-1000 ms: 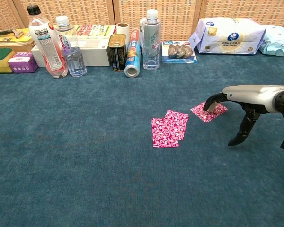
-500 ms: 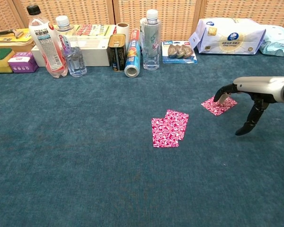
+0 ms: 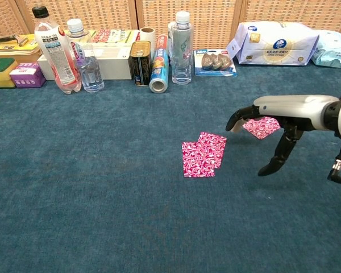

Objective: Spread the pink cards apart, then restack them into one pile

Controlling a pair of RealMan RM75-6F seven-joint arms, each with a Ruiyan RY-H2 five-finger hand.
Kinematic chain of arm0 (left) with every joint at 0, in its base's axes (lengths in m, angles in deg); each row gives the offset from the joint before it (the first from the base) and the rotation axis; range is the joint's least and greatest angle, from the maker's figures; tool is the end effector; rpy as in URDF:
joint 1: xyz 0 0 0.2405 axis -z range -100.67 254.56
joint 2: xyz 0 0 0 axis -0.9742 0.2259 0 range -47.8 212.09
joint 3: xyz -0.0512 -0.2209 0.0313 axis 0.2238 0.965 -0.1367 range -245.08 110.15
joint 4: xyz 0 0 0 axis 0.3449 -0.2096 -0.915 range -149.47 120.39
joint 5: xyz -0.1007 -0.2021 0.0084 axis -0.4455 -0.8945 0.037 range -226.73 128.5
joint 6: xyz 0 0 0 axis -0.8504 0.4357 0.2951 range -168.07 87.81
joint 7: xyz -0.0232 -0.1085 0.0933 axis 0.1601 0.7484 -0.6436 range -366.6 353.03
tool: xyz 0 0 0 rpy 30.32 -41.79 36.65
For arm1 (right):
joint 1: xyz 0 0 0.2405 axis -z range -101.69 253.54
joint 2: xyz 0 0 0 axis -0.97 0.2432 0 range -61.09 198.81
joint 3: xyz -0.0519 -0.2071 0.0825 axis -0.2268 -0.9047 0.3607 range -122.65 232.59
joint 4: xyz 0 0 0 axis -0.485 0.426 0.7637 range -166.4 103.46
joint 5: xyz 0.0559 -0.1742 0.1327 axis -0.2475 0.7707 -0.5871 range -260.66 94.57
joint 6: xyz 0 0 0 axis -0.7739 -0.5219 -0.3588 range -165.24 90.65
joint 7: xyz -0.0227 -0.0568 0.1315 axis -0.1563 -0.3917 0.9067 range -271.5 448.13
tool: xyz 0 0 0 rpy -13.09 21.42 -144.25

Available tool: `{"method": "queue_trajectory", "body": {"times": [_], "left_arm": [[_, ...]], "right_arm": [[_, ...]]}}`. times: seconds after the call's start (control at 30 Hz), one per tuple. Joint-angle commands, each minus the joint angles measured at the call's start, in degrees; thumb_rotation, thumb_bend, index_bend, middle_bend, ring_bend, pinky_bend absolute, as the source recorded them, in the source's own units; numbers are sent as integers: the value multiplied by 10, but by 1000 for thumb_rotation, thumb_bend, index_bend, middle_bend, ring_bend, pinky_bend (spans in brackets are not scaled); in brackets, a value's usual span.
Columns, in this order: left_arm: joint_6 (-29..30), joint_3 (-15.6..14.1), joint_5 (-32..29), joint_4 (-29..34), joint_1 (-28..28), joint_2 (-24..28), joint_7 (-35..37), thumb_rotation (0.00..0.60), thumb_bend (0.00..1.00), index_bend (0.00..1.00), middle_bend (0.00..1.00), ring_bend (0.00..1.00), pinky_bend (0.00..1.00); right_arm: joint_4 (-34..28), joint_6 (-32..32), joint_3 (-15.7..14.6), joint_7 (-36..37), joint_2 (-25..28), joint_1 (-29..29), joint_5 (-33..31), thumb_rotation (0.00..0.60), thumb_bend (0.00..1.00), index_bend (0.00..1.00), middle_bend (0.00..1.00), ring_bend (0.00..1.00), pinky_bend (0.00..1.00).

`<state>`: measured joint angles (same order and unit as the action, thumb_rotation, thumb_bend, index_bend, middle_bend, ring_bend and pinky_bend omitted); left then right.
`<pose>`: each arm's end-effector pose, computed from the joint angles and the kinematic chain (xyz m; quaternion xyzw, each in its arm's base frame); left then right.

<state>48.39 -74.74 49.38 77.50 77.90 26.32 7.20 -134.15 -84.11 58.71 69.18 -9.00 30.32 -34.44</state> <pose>-0.3007 0.1183 0.1497 -0.6388 -0.4404 -0.3879 0.4975 -0.1303 -0.2773 -0.0316 0.7577 -0.5021 0.2737 0.3145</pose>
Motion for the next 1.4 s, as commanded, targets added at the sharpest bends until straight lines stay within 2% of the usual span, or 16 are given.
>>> {"method": "queue_trajectory", "body": {"times": [0.03, 0.27, 0.4, 0.67, 0.97, 1.4], "left_arm": [[0, 0, 0, 0, 0, 0, 0, 600, 48, 0, 0, 0, 20], [0, 0, 0, -1, 0, 0, 2, 600, 48, 0, 0, 0, 20], [1, 0, 0, -4, 0, 2, 10, 600, 48, 0, 0, 0, 20], [5, -1, 2, -9, 0, 4, 22, 600, 48, 0, 0, 0, 20], [6, -1, 2, -9, 0, 4, 25, 600, 47, 0, 0, 0, 20], [5, -2, 4, -7, 0, 3, 18, 600, 47, 0, 0, 0, 20]], "right_arm": [[-9, 6, -5, -6, -7, -6, 5, 600, 0, 185, 193, 0, 0], [-16, 2, -9, -27, -36, -21, 6, 600, 0, 185, 196, 0, 0], [-13, -6, -6, -49, -61, -38, -17, 600, 0, 185, 196, 0, 0], [-8, -16, -9, -58, -76, -46, -31, 600, 0, 185, 196, 0, 0], [-9, -21, -26, -63, -75, -44, -32, 600, 0, 185, 202, 0, 0], [-21, -33, -41, -50, -47, -27, -9, 600, 0, 186, 273, 0, 0]]}}
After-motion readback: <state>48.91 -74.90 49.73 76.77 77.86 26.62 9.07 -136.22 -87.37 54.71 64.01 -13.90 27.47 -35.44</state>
